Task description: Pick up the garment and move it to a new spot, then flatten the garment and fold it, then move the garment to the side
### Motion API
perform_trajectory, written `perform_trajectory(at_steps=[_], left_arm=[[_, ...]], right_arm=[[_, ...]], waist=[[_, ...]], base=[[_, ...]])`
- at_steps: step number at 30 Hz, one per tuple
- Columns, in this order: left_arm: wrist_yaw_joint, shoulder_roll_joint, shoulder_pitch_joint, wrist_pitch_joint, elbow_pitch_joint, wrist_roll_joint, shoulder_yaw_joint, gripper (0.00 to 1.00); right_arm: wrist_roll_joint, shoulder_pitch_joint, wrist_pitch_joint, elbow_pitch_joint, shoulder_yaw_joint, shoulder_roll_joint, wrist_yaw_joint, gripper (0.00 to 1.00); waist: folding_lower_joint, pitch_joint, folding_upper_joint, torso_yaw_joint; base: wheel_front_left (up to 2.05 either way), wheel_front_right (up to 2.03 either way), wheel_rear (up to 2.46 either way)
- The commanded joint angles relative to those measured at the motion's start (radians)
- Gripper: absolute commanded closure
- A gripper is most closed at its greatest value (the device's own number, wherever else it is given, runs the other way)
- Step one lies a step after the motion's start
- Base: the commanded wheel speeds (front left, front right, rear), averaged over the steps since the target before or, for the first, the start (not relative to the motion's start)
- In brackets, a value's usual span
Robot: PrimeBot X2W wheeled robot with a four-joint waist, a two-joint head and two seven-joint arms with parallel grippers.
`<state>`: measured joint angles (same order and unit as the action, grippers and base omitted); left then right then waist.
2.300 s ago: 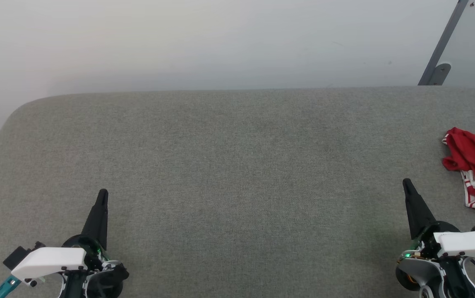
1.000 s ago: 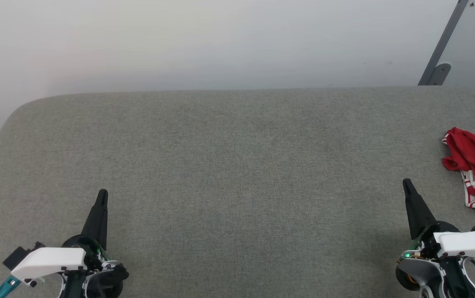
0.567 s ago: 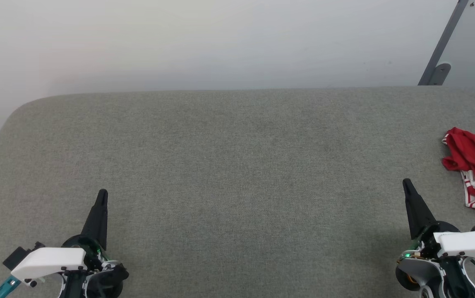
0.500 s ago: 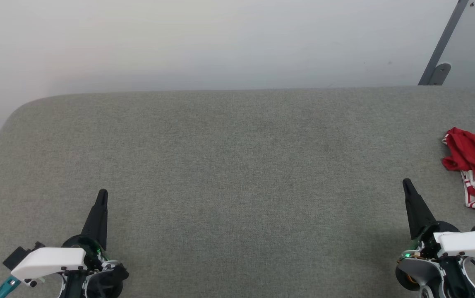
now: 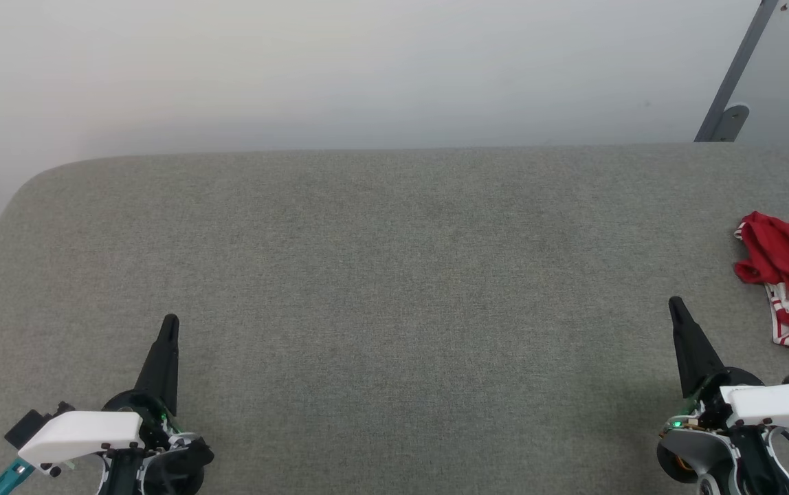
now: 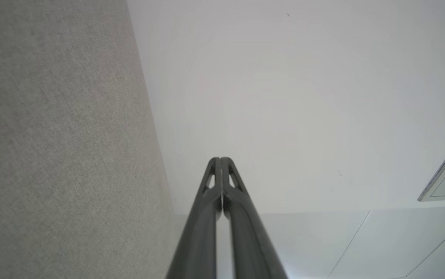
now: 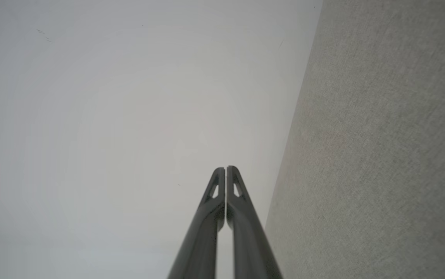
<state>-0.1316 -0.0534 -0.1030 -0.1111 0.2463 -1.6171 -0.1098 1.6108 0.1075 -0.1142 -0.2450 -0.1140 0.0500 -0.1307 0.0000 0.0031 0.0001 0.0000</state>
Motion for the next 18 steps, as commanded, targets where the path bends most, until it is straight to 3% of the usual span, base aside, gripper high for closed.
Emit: perform_trajectory(at_steps=[1, 18], left_arm=[[0.002, 0.002, -0.012, -0.004, -0.001, 0.003, -0.003, 1.00], [0.002, 0.002, -0.013, -0.005, -0.001, 0.004, -0.003, 1.00]], right_arm=[[0.004, 0.004, -0.001, -0.002, 0.000, -0.002, 0.000, 1.00], [0.004, 0.004, -0.001, -0.002, 0.000, -0.001, 0.000, 1.00]], waist=[[0.0000, 0.000, -0.0001, 0.000], [0.0000, 0.000, -0.0001, 0.000]], base=[[0.00, 0.00, 0.00], [0.00, 0.00, 0.00]])
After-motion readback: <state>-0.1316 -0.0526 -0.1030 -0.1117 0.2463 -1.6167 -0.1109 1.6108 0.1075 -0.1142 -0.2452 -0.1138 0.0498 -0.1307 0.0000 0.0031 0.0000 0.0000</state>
